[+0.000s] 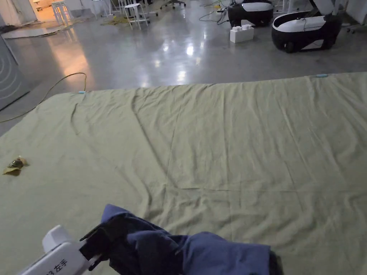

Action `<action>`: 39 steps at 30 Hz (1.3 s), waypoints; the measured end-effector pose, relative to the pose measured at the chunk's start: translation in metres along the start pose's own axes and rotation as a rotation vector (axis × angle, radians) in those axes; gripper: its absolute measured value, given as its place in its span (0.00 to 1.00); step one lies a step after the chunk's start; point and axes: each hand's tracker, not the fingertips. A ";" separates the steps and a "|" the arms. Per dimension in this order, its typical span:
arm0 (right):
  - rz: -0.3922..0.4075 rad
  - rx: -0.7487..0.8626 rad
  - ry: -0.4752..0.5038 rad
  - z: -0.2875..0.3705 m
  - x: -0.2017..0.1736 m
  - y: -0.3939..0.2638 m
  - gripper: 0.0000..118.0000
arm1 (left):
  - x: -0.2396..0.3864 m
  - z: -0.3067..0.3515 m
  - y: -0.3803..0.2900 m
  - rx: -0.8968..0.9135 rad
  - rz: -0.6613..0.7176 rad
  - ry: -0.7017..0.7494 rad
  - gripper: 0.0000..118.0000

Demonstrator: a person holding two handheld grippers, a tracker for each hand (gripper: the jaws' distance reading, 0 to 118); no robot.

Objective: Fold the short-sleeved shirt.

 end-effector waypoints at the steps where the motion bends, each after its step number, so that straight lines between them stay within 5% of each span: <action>1: 0.012 -0.002 -0.001 0.000 -0.001 -0.004 0.00 | 0.026 -0.008 -0.014 -0.029 -0.101 0.001 0.16; 5: 0.036 0.002 -0.001 0.007 -0.007 -0.002 0.00 | 0.094 -0.057 -0.090 -0.153 -0.325 -0.052 0.17; 7: 0.040 0.005 -0.015 0.013 -0.007 -0.003 0.00 | 0.115 -0.088 -0.131 -0.231 -0.436 -0.029 0.26; 11: 0.015 0.016 -0.043 0.024 0.000 -0.006 0.00 | 0.136 -0.118 -0.185 -0.339 -0.500 -0.138 0.76; 16: -0.028 0.014 -0.071 0.026 0.011 -0.011 0.00 | 0.129 -0.084 -0.146 -0.252 -0.420 -0.164 0.78; 19: -0.055 0.000 -0.051 0.023 0.017 -0.014 0.00 | 0.107 -0.057 -0.104 -0.183 -0.218 -0.166 0.64; 21: -0.052 -0.015 -0.050 0.021 0.016 -0.016 0.00 | 0.091 -0.059 -0.093 -0.193 -0.102 -0.198 0.23; 22: -0.042 -0.024 -0.054 0.020 0.014 -0.017 0.00 | 0.088 -0.067 -0.094 -0.191 -0.085 -0.202 0.12; 25: -0.024 -0.034 -0.055 0.024 0.009 -0.019 0.00 | 0.084 -0.104 -0.114 -0.256 -0.108 -0.140 0.08; 28: -0.018 -0.038 -0.049 0.029 0.006 -0.021 0.01 | 0.085 -0.143 -0.160 -0.537 -0.031 -0.241 0.03; 31: -0.026 -0.049 -0.059 0.029 0.006 -0.023 0.00 | 0.082 -0.159 -0.208 -0.658 -0.198 -0.113 0.00; 32: -0.033 -0.053 -0.057 0.028 0.006 -0.023 0.00 | 0.082 -0.155 -0.207 -0.575 -0.164 -0.196 0.00; 36: -0.062 -0.072 0.025 0.009 0.002 -0.021 0.00 | 0.101 -0.148 -0.189 -0.574 -0.172 -0.127 0.00; 39: -0.042 -0.154 0.089 -0.029 -0.009 -0.023 0.00 | 0.117 -0.113 -0.154 -0.441 -0.203 -0.289 0.00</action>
